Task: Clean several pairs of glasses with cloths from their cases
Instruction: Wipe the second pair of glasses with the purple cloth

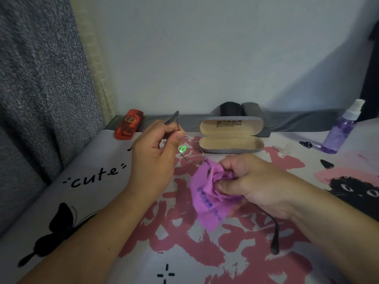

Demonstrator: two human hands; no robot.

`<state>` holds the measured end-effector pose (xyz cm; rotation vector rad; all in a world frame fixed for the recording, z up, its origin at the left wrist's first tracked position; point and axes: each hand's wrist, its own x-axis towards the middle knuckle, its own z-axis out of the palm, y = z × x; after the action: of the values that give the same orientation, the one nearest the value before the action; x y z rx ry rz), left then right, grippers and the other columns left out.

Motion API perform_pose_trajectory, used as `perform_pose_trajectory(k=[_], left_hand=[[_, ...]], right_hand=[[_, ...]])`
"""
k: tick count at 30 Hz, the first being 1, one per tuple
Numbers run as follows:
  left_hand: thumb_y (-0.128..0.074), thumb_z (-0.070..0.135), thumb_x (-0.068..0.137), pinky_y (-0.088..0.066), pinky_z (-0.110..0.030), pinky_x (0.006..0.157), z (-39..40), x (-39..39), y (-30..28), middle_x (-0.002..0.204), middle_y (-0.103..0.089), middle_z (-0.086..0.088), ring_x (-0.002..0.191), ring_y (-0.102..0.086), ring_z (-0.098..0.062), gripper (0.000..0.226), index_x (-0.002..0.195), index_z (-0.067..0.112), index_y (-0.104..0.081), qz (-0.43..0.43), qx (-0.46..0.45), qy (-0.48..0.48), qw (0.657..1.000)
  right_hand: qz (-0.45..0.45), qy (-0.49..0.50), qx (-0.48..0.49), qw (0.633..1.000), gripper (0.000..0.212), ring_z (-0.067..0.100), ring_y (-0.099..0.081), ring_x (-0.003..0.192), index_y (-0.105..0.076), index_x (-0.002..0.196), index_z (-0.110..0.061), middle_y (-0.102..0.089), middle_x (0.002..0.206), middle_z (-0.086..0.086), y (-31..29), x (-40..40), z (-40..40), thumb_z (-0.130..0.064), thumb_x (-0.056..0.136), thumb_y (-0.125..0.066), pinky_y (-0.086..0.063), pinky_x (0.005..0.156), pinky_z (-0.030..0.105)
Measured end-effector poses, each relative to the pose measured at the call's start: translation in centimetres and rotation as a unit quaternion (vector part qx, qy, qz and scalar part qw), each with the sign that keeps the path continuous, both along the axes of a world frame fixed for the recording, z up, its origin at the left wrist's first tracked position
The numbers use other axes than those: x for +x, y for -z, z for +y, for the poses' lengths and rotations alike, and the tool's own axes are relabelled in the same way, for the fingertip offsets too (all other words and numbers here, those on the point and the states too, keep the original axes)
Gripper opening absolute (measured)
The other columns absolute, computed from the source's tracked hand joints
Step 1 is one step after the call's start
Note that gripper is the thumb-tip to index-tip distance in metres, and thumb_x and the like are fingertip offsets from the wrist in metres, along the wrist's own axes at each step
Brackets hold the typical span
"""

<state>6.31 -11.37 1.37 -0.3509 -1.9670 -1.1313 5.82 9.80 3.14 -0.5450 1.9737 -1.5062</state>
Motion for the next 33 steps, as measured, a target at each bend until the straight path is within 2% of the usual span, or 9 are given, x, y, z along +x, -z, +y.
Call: perform_pose_trajectory(k=[4, 8, 10, 14, 18, 21, 25, 27, 33], left_hand=[[-0.061, 0.014, 0.098, -0.052, -0.036, 0.076, 0.0, -0.1, 0.2, 0.085, -0.064, 0.002, 0.081, -0.061, -0.015, 0.009, 0.091, 0.017, -0.065, -0.011, -0.013, 0.003, 1.000], [-0.062, 0.010, 0.098, -0.052, -0.037, 0.076, -0.3, -0.2, -0.1, 0.086, -0.065, -0.001, 0.081, -0.062, -0.016, 0.011, 0.091, 0.018, -0.065, 0.001, -0.007, -0.003, 1.000], [-0.062, 0.010, 0.099, -0.052, -0.035, 0.075, -0.4, -0.2, -0.2, 0.087, -0.064, 0.004, 0.081, -0.061, -0.013, 0.011, 0.093, 0.019, -0.064, 0.009, -0.007, -0.009, 1.000], [-0.061, 0.013, 0.098, -0.051, -0.040, 0.071, -0.1, 0.0, 0.1, 0.083, -0.062, 0.003, 0.077, -0.059, -0.016, 0.009, 0.090, 0.014, -0.065, -0.009, -0.034, -0.007, 0.999], [-0.061, 0.010, 0.097, -0.051, -0.042, 0.071, 0.1, 0.1, 0.1, 0.082, -0.061, 0.003, 0.078, -0.059, -0.019, 0.010, 0.090, 0.013, -0.066, -0.005, -0.065, -0.006, 0.998], [-0.060, 0.017, 0.099, -0.052, -0.047, 0.071, -0.2, 0.0, 0.1, 0.084, -0.062, 0.003, 0.079, -0.060, -0.020, 0.009, 0.092, 0.015, -0.065, -0.002, -0.042, 0.006, 0.999], [-0.060, 0.017, 0.099, -0.052, -0.044, 0.073, -0.2, 0.0, 0.0, 0.086, -0.063, 0.006, 0.082, -0.061, -0.017, 0.007, 0.093, 0.018, -0.064, 0.015, -0.045, 0.009, 0.999], [-0.060, 0.019, 0.099, -0.052, -0.045, 0.073, -0.3, 0.0, 0.1, 0.086, -0.064, 0.001, 0.082, -0.062, -0.020, 0.011, 0.092, 0.013, -0.065, 0.012, -0.049, 0.008, 0.999], [-0.061, 0.019, 0.099, -0.052, -0.038, 0.075, -0.3, 0.0, -0.1, 0.087, -0.064, -0.001, 0.083, -0.062, -0.018, 0.009, 0.094, 0.013, -0.066, 0.018, -0.053, 0.004, 0.998]], right_hand=[[0.032, -0.014, 0.045, 0.998, 0.055, -0.001, -0.056, 0.054, -0.068, 0.049, -0.030, -0.060, 0.055, -0.015, 0.1, -0.2, -0.3, -0.013, 0.101, -0.059, -0.043, 0.063, 0.020], [-0.018, -0.019, -0.022, 0.999, 0.032, 0.010, -0.067, 0.083, -0.075, 0.085, -0.014, -0.072, 0.083, 0.000, -0.2, -0.5, 0.4, 0.007, 0.097, -0.054, -0.052, 0.078, 0.022], [-0.011, -0.003, -0.037, 0.999, 0.033, 0.010, -0.066, 0.081, -0.073, 0.095, -0.007, -0.071, 0.084, 0.003, -0.2, -0.7, 0.6, 0.017, 0.092, -0.050, -0.051, 0.069, 0.018], [-0.004, -0.014, 0.009, 1.000, 0.039, 0.011, -0.067, 0.077, -0.072, 0.106, -0.017, -0.070, 0.086, 0.001, 0.1, -0.2, -0.1, 0.012, 0.092, -0.050, -0.053, 0.062, 0.022], [-0.012, -0.035, 0.024, 0.999, 0.040, 0.040, -0.070, 0.095, -0.068, 0.115, -0.020, -0.068, 0.112, 0.026, 0.3, 0.0, -0.2, 0.004, 0.093, -0.043, -0.058, 0.093, 0.047], [-0.070, -0.077, -0.034, 0.994, 0.038, 0.032, -0.067, 0.095, -0.068, 0.119, -0.018, -0.069, 0.105, 0.023, -0.2, -0.1, 0.4, 0.002, 0.094, -0.048, -0.054, 0.090, 0.045], [-0.087, -0.092, -0.073, 0.989, 0.016, 0.033, -0.062, 0.097, -0.073, 0.107, -0.018, -0.066, 0.104, 0.020, -0.5, -0.1, 0.5, -0.024, 0.099, -0.060, -0.054, 0.084, 0.038], [-0.060, -0.054, -0.053, 0.995, 0.024, 0.030, -0.060, 0.093, -0.068, 0.120, -0.008, -0.066, 0.099, 0.018, 0.2, -0.3, 0.4, -0.020, 0.102, -0.055, -0.053, 0.078, 0.029], [-0.034, -0.018, -0.067, 0.997, 0.027, 0.025, -0.060, 0.092, -0.072, 0.118, -0.007, -0.067, 0.101, 0.022, 0.2, -0.5, 0.3, -0.002, 0.101, -0.052, -0.046, 0.077, 0.032]])
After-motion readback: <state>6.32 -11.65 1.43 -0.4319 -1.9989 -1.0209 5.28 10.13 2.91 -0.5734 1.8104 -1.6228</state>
